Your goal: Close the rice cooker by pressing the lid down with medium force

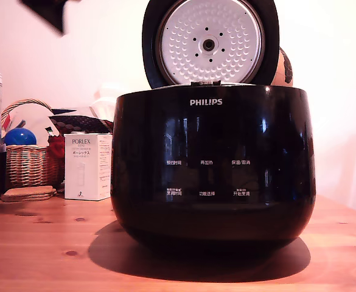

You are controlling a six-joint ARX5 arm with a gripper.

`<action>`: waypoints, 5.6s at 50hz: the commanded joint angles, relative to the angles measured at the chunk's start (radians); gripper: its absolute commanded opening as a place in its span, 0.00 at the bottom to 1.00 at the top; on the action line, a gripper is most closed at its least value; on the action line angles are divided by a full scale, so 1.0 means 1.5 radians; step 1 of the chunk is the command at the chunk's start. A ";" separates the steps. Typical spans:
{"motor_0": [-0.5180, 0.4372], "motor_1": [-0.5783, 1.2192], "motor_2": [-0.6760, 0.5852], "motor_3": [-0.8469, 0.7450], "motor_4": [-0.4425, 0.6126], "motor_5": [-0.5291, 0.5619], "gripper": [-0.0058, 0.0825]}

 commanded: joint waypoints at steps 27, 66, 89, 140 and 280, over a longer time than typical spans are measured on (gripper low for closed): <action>-0.009 0.020 0.013 0.194 0.216 -0.134 0.04; -0.086 0.255 0.277 0.174 0.372 -0.237 0.04; -0.117 0.267 0.281 0.117 0.430 -0.244 0.04; -0.127 0.319 0.281 0.120 0.403 -0.224 0.04; -0.214 -0.017 -0.050 -0.095 0.352 -0.134 0.04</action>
